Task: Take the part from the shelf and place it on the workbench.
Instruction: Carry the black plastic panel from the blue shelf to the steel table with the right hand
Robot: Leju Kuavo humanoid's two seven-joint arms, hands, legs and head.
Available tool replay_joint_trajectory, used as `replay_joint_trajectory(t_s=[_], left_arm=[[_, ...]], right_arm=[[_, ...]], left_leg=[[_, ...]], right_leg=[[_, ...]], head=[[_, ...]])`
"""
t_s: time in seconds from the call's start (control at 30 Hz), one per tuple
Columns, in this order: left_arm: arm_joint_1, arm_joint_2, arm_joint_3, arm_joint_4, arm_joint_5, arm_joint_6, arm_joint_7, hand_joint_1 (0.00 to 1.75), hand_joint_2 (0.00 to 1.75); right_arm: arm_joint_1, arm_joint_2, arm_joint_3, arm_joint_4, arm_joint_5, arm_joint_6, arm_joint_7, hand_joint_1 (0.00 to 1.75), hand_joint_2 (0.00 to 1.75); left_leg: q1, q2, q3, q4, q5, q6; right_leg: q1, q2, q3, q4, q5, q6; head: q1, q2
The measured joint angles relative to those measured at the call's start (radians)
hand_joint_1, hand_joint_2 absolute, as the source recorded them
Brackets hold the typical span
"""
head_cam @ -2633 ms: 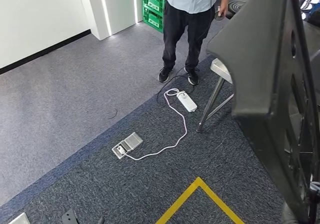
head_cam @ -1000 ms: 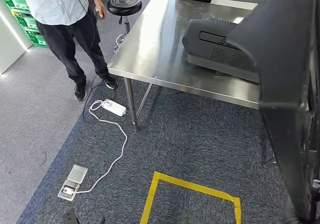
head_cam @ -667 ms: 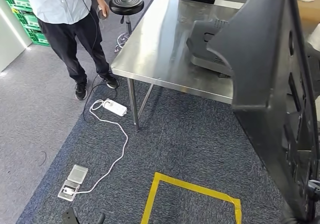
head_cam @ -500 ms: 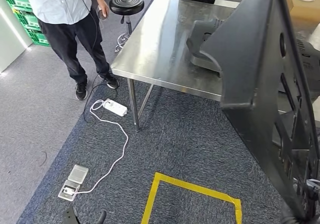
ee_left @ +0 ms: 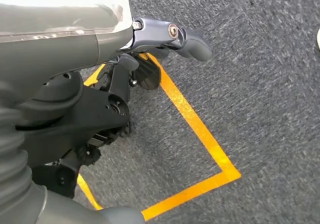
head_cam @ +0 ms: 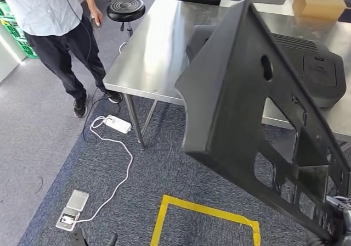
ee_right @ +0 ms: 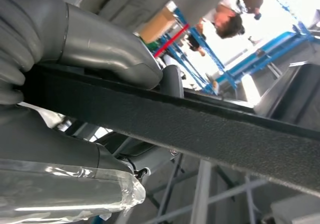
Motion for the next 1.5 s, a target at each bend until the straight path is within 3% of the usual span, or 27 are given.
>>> replay_joint_trajectory(t_s=[0.07,0.1,0.2,0.23,0.27,0.3,0.4,0.43,0.47,0.53,0.6,0.63,0.73,0.77,0.8,0.83,0.9,0.97,1.1,1.17,1.23,1.27,1.3,1.37,1.4,1.43,1.5], left_arm=[[-0.001,0.0,0.0,0.0,0.0,0.001,0.0,0.0,1.75],[-0.002,0.0,0.0,0.0,0.0,0.001,0.0,0.0,1.75],[-0.001,0.0,0.0,0.0,0.0,0.001,0.0,0.0,1.75],[0.001,0.0,0.0,0.0,0.0,0.001,0.0,0.0,1.75],[0.003,0.0,0.0,0.0,0.0,0.001,0.0,0.0,1.75],[0.004,0.0,0.0,0.0,0.0,0.001,0.0,0.0,1.75],[0.006,0.001,0.0,0.0,0.0,0.001,0.0,0.0,1.75],[0.006,0.002,0.0,0.0,0.0,0.001,0.0,0.0,1.75],[0.006,0.003,0.0,0.0,0.0,0.001,0.0,0.0,1.75],[0.002,0.003,0.0,0.0,0.0,0.001,0.0,0.0,1.75],[-0.001,0.003,0.0,0.0,0.0,0.001,0.0,0.0,1.75],[-0.001,0.003,0.0,0.0,0.0,0.001,0.001,0.0,1.75],[0.0,0.001,0.0,0.0,0.0,0.001,0.003,0.0,1.75],[0.0,0.0,0.0,0.0,0.0,0.001,0.004,0.0,1.75],[0.001,0.0,0.0,0.0,0.0,0.002,0.004,0.0,1.75],[0.001,0.0,0.0,0.0,0.0,0.002,0.005,0.0,1.75],[0.001,-0.001,0.0,0.0,0.0,0.002,0.006,0.0,1.75],[0.0,-0.002,0.0,0.0,0.0,0.002,0.006,0.0,1.75],[-0.002,-0.003,0.0,0.0,0.0,0.004,0.007,0.0,1.75],[-0.006,-0.003,0.0,0.0,0.0,0.004,0.007,0.0,1.75],[-0.005,-0.003,0.0,0.0,0.0,0.004,0.007,0.0,1.75],[-0.004,-0.003,0.0,0.0,0.0,0.004,0.008,0.0,1.75],[-0.002,-0.003,0.0,0.0,0.0,0.004,0.008,0.0,1.75],[-0.001,-0.003,0.0,0.0,0.0,0.004,0.008,0.0,1.75],[-0.002,-0.003,0.0,0.0,0.0,0.004,0.009,0.0,1.75],[-0.003,-0.003,0.0,0.001,0.0,0.005,0.01,0.0,1.75],[-0.003,-0.003,0.0,0.001,0.001,0.006,0.013,0.0,1.75]], right_arm=[[0.0,0.002,-0.001,-0.002,-0.003,0.0,-0.004,1.75,1.75],[-0.002,0.003,-0.001,-0.002,-0.004,-0.001,-0.005,1.75,1.75],[-0.004,0.006,-0.002,-0.003,-0.005,-0.001,-0.005,1.75,1.75],[-0.004,0.007,-0.002,-0.003,-0.005,-0.001,-0.005,1.75,1.75],[-0.004,0.007,-0.002,-0.003,-0.005,0.0,-0.006,1.75,1.75],[-0.004,0.007,-0.002,-0.003,-0.006,0.0,-0.006,1.75,1.75],[-0.005,0.009,-0.002,-0.002,-0.01,0.0,-0.011,1.75,1.75],[-0.005,0.01,-0.002,-0.001,-0.011,0.0,-0.013,1.75,1.75],[-0.006,0.011,-0.002,-0.001,-0.012,0.0,-0.014,1.75,1.75],[-0.007,0.012,-0.002,-0.001,-0.013,0.0,-0.015,1.75,1.75],[-0.009,0.012,-0.003,-0.001,-0.013,-0.001,-0.015,1.75,1.75],[-0.01,0.012,-0.003,-0.001,-0.013,-0.001,-0.015,1.75,1.75],[-0.009,0.012,-0.003,0.0,-0.014,0.0,-0.013,1.75,1.75],[-0.009,0.012,-0.004,0.0,-0.014,0.0,-0.012,1.75,1.75],[-0.009,0.012,-0.004,0.0,-0.013,0.0,-0.012,1.75,1.75],[-0.009,0.012,-0.004,0.0,-0.013,0.0,-0.012,1.75,1.75],[-0.009,0.012,-0.004,0.002,-0.013,0.0,-0.012,1.75,1.75],[-0.008,0.012,-0.004,0.004,-0.012,0.0,-0.011,1.75,1.75],[-0.007,0.012,-0.004,0.005,-0.01,0.0,-0.004,1.75,1.75],[-0.008,0.012,-0.004,0.005,-0.01,0.0,-0.003,1.75,1.75],[-0.006,0.012,-0.005,0.005,-0.012,0.0,0.001,1.75,1.75],[-0.005,0.012,-0.005,0.005,-0.012,0.0,0.002,1.75,1.75],[-0.004,0.011,-0.005,0.005,-0.013,0.0,0.003,1.75,1.75],[-0.002,0.011,-0.005,0.005,-0.014,0.0,0.004,1.75,1.75],[-0.002,0.01,-0.005,0.005,-0.014,0.0,0.005,1.75,1.75],[-0.001,0.009,-0.005,0.005,-0.014,0.0,0.005,1.75,1.75],[0.003,0.006,-0.006,0.005,-0.014,0.0,0.008,1.75,1.75]], left_leg=[[0.002,0.002,-0.008,0.035,0.001,-0.007],[0.001,0.003,-0.033,0.082,-0.004,-0.008],[-0.009,0.003,-0.166,0.275,-0.068,-0.001],[-0.015,0.003,-0.203,0.31,-0.089,0.004],[-0.021,0.003,-0.227,0.315,-0.094,0.011],[-0.028,0.003,-0.236,0.289,-0.077,0.022],[-0.053,-0.001,-0.225,0.139,0.074,0.063],[-0.06,-0.002,-0.221,0.111,0.109,0.07],[-0.065,-0.003,-0.218,0.097,0.124,0.073],[-0.065,-0.003,-0.201,0.08,0.116,0.074],[-0.058,-0.004,-0.175,0.059,0.111,0.08],[-0.053,-0.004,-0.162,0.051,0.107,0.081],[-0.045,-0.004,-0.129,0.042,0.084,0.079],[-0.044,-0.004,-0.117,0.042,0.074,0.078],[-0.042,-0.004,-0.102,0.042,0.063,0.076],[-0.041,-0.005,-0.086,0.042,0.052,0.073],[-0.039,-0.005,-0.059,0.04,0.03,0.064],[-0.039,-0.005,-0.046,0.038,0.018,0.051],[-0.039,-0.003,-0.043,0.068,0.002,0.032],[-0.037,-0.003,-0.094,0.16,-0.037,0.024],[-0.035,-0.003,-0.173,0.275,-0.078,0.018],[-0.035,-0.003,-0.201,0.302,-0.076,0.017],[-0.035,-0.003,-0.213,0.293,-0.053,0.018],[-0.035,-0.003,-0.196,0.191,0.039,0.022],[-0.037,-0.002,-0.184,0.141,0.071,0.025],[-0.04,0.0,-0.176,0.104,0.09,0.03],[-0.046,0.002,-0.173,0.084,0.086,0.041]], right_leg=[[0.0,0.004,0.016,-0.003,-0.008,-0.019],[0.001,0.005,0.027,-0.006,-0.013,-0.028],[0.011,0.007,0.056,-0.01,-0.036,-0.049],[0.016,0.01,0.067,-0.01,-0.046,-0.053],[0.021,0.014,0.08,-0.01,-0.056,-0.055],[0.025,0.018,0.096,-0.01,-0.068,-0.056],[0.036,0.022,0.142,-0.012,-0.105,-0.055],[0.037,0.024,0.15,-0.016,-0.115,-0.052],[0.036,0.026,0.156,-0.017,-0.119,-0.047],[0.034,0.026,0.162,-0.011,-0.115,-0.035],[0.034,0.019,0.139,0.046,-0.108,-0.023],[0.032,0.016,0.109,0.098,-0.117,-0.017],[0.024,0.011,-0.007,0.243,-0.188,0.001],[0.021,0.01,-0.029,0.249,-0.195,0.004],[0.019,0.008,-0.037,0.224,-0.177,0.007],[0.017,0.007,-0.033,0.173,-0.135,0.009],[0.02,0.004,-0.016,0.062,-0.034,0.005],[0.026,0.003,-0.013,0.016,0.007,-0.011],[0.024,0.005,0.011,0.0,0.003,-0.045],[0.021,0.004,0.026,-0.007,-0.004,-0.054],[0.021,0.005,0.037,-0.007,-0.015,-0.058],[0.021,0.007,0.045,-0.007,-0.023,-0.058],[0.021,0.008,0.055,-0.007,-0.031,-0.057],[0.021,0.01,0.082,-0.008,-0.05,-0.051],[0.021,0.01,0.094,-0.008,-0.059,-0.047],[0.021,0.01,0.102,-0.008,-0.067,-0.041],[0.022,0.01,0.11,-0.011,-0.08,-0.028]], head=[[-0.002,0.0],[-0.003,0.0],[-0.005,0.0],[-0.006,0.0],[-0.006,0.0],[-0.006,0.0],[-0.001,0.0],[0.001,0.0],[0.003,0.0],[0.004,0.0],[0.006,0.0],[0.006,0.0],[0.007,0.0],[0.007,0.0],[0.007,0.0],[0.007,0.0],[0.007,0.0],[0.006,0.0],[0.004,0.0],[0.002,0.0],[0.002,0.0],[0.002,0.0],[0.002,0.0],[0.002,0.0],[0.003,0.0],[0.003,0.0],[0.003,0.0]])
